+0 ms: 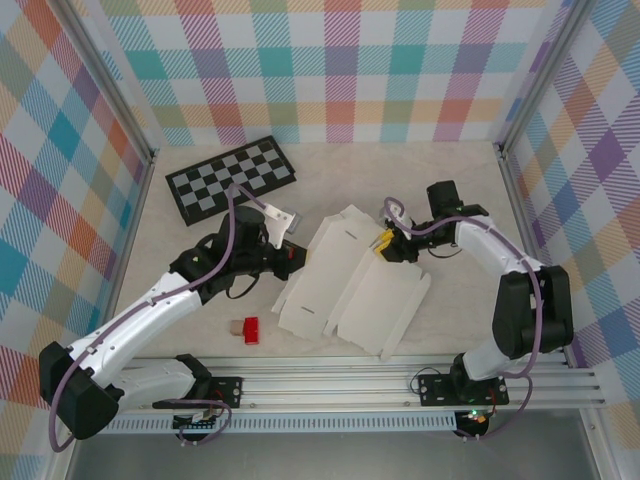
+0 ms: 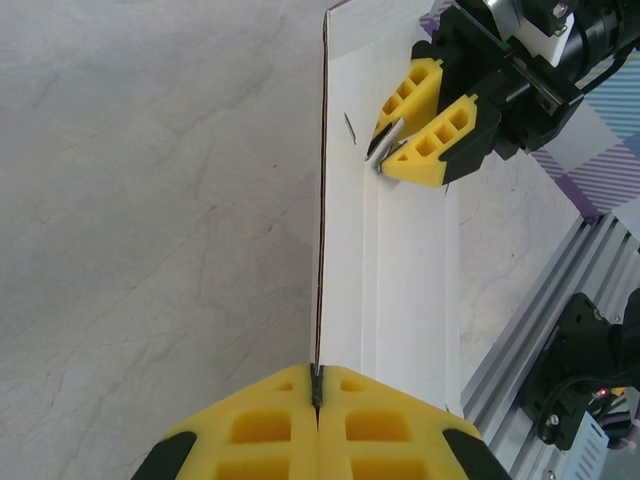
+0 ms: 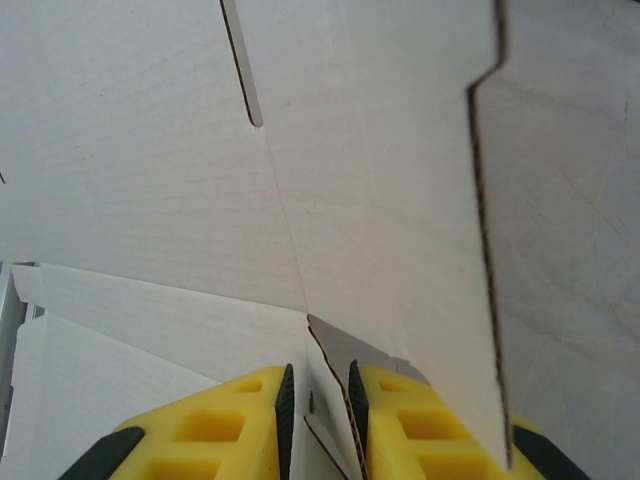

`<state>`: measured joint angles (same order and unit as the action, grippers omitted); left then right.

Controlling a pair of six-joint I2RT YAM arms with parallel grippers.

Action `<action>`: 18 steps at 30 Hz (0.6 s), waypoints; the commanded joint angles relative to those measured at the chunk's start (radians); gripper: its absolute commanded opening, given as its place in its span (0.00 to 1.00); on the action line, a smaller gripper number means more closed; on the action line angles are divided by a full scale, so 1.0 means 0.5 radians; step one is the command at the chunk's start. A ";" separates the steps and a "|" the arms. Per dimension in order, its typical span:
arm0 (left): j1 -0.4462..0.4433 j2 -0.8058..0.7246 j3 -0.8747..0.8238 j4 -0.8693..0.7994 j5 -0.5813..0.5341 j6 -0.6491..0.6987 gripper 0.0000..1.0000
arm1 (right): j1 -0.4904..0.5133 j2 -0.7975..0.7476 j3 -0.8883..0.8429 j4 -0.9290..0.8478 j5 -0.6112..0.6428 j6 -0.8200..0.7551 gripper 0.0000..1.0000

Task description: Fold the paper box

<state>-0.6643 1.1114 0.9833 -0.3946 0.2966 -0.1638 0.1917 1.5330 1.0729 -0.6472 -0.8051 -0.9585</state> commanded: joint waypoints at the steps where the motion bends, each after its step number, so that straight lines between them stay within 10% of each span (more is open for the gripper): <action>1: 0.003 -0.013 -0.024 0.086 0.010 -0.007 0.00 | 0.013 -0.098 0.005 0.012 -0.099 -0.019 0.23; 8: 0.023 0.113 0.042 0.018 -0.223 -0.171 0.00 | 0.092 -0.238 -0.111 0.214 0.114 0.032 0.04; 18: 0.040 0.353 -0.057 0.436 -0.170 -0.743 0.00 | 0.411 -0.452 -0.651 1.091 1.220 0.044 0.00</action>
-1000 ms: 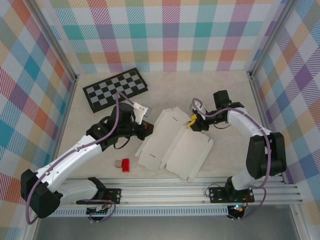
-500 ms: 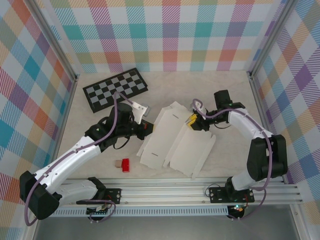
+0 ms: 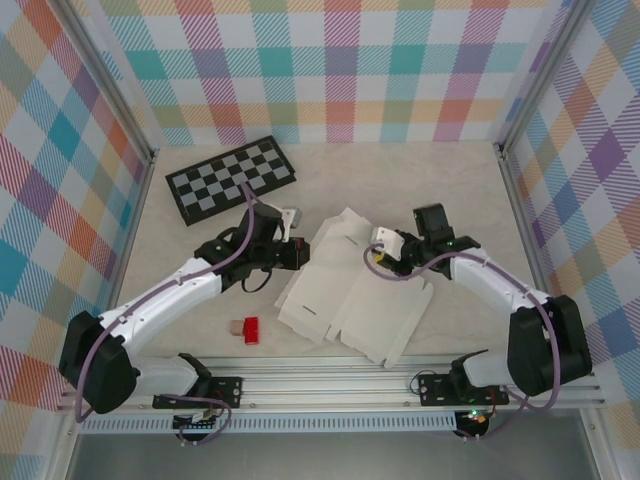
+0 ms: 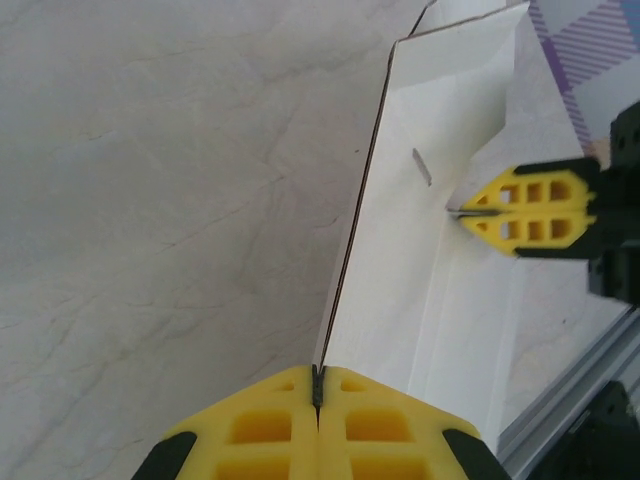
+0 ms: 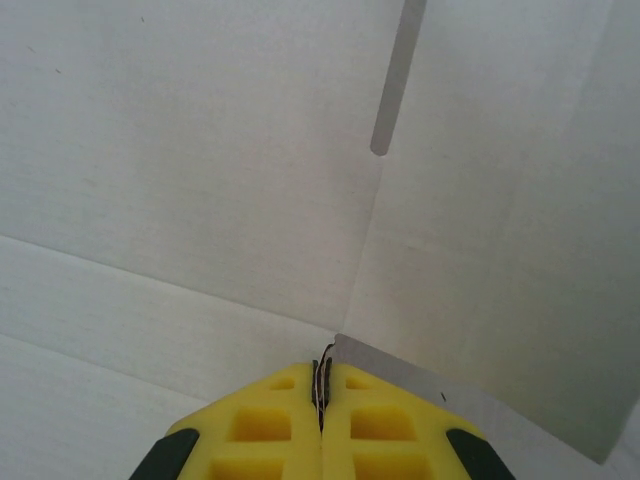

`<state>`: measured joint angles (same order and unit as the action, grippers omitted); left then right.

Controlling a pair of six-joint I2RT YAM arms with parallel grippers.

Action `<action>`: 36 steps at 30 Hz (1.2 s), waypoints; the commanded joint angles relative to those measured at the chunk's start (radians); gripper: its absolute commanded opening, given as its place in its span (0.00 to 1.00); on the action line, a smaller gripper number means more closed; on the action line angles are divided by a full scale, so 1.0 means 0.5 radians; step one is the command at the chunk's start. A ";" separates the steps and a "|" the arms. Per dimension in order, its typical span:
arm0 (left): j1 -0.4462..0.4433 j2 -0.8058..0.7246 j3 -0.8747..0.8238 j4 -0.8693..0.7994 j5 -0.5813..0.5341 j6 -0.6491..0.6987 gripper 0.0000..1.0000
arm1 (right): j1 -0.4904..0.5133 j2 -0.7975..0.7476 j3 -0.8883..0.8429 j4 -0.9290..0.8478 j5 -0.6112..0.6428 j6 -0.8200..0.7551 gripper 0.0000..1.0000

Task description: Fold the paper box

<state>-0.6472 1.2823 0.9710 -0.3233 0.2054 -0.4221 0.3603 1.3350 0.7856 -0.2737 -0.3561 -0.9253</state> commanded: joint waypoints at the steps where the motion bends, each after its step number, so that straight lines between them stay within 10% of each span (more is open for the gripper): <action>1: 0.006 0.026 -0.047 0.322 0.029 -0.244 0.00 | 0.088 -0.057 -0.092 0.370 0.380 -0.038 0.00; 12: 0.006 0.029 -0.171 0.448 0.044 -0.322 0.00 | 0.173 0.141 -0.044 0.317 0.386 0.002 0.14; 23: 0.008 -0.005 -0.352 0.267 -0.163 -0.041 0.00 | -0.114 0.178 0.373 -0.172 -0.325 0.338 0.36; 36: 0.003 0.109 -0.292 -0.108 -0.645 0.194 0.00 | -0.130 0.715 0.910 -0.179 -0.054 1.891 0.29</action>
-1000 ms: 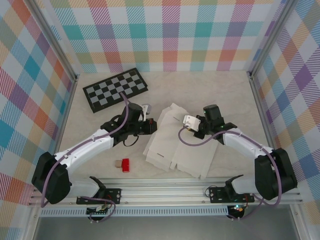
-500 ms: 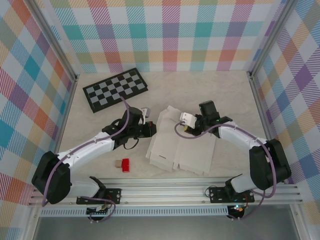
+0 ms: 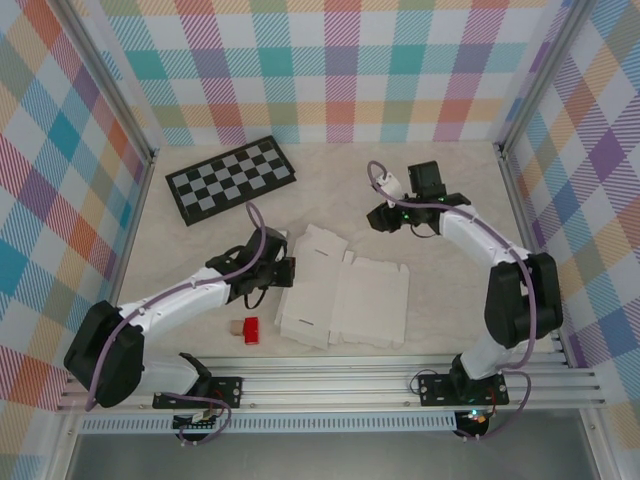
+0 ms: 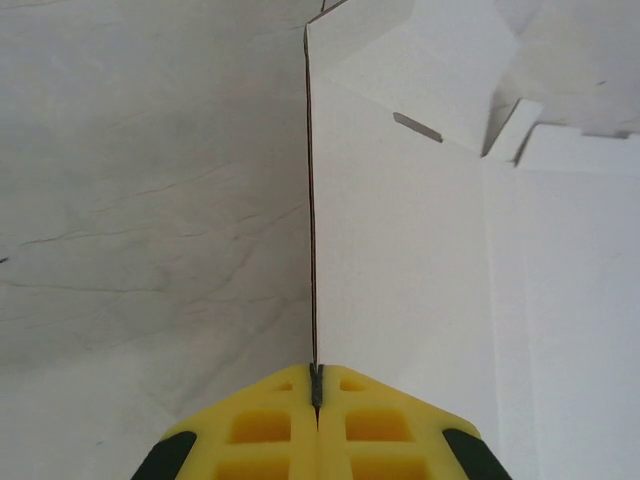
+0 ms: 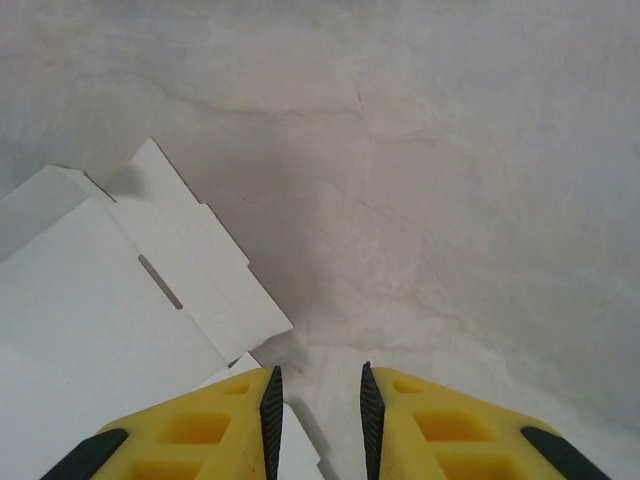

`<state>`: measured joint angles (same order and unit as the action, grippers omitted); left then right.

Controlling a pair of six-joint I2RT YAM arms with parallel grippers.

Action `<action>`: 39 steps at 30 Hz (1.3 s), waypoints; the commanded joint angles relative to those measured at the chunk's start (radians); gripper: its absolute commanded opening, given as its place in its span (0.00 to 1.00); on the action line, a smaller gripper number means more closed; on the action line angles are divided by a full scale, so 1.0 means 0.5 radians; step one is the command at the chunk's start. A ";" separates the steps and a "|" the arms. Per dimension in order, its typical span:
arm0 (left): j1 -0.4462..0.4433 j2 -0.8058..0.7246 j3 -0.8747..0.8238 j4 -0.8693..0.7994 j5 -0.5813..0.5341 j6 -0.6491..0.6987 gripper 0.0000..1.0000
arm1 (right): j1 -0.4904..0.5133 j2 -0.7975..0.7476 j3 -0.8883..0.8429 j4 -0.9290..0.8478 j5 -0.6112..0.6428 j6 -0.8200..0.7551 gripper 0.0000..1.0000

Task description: Fold the paper box

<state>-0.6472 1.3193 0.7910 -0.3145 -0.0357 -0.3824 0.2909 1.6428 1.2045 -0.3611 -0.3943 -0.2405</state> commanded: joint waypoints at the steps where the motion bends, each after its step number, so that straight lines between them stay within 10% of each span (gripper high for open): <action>1: 0.003 0.044 0.076 -0.134 -0.185 0.139 0.00 | 0.009 0.157 0.119 -0.008 0.006 0.621 0.29; 18: -0.016 0.141 0.252 -0.220 -0.104 0.310 0.00 | 0.105 0.974 0.812 -0.474 -1.028 -0.145 0.43; 29: -0.058 0.273 0.667 -0.552 -0.045 0.606 0.00 | 0.180 1.004 0.658 -0.439 -1.070 -0.333 0.44; 39: -0.095 0.530 0.978 -0.854 -0.281 0.779 0.00 | 0.242 0.561 0.122 0.137 -0.492 0.019 0.38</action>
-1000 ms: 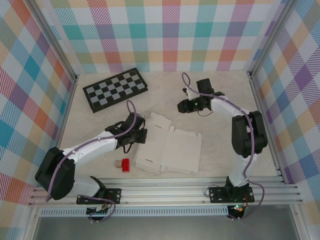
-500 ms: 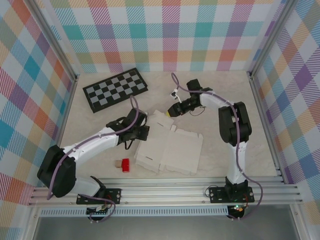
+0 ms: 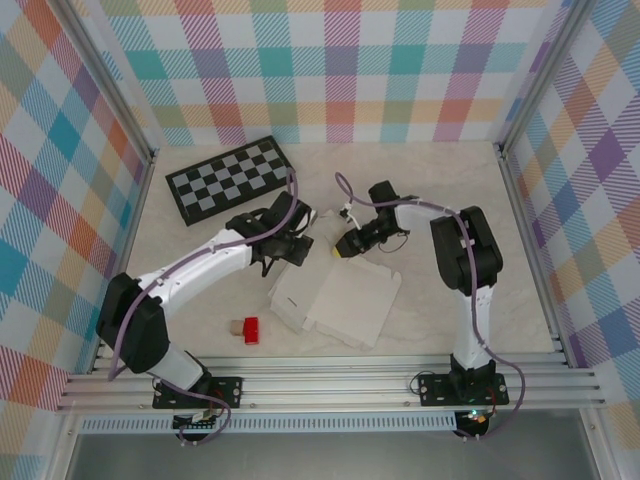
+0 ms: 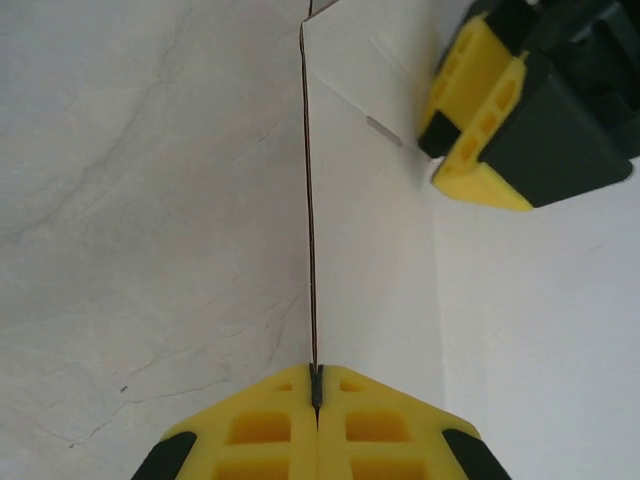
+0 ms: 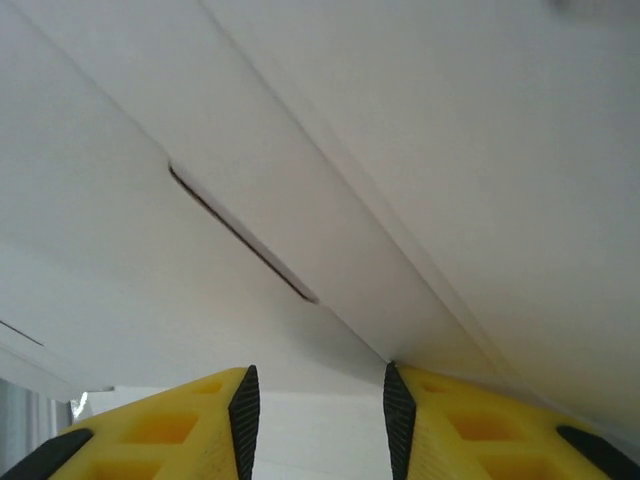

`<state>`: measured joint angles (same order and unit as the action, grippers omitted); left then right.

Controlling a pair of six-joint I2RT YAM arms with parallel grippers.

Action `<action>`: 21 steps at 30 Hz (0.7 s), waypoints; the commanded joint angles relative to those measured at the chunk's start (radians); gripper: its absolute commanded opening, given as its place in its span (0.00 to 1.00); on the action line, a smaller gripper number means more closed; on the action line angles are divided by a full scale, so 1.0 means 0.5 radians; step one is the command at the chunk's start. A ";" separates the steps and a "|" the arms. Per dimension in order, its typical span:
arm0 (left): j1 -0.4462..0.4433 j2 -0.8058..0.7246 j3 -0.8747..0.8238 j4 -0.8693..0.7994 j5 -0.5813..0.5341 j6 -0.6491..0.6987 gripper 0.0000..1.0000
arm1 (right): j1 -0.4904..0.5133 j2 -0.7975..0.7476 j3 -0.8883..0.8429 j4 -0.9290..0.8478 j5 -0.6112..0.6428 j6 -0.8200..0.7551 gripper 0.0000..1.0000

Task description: Fold the paper box

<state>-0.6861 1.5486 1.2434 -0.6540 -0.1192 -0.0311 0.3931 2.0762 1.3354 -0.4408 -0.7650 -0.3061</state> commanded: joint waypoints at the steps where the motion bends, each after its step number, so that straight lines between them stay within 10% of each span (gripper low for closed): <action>1: -0.018 0.089 0.087 -0.188 -0.133 0.065 0.00 | 0.079 -0.425 -0.270 0.449 0.472 0.253 0.37; 11: -0.122 0.192 0.366 -0.387 -0.383 0.062 0.00 | 0.382 -0.847 -0.947 1.019 1.003 1.337 0.16; 21: -0.269 0.186 0.444 -0.483 -0.789 0.171 0.00 | 0.398 -0.588 -1.038 1.400 0.745 1.953 0.15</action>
<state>-0.7845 1.6497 1.4384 -0.8486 -0.4034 0.0261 0.5911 1.7485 0.8078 0.1596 -0.3428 0.5186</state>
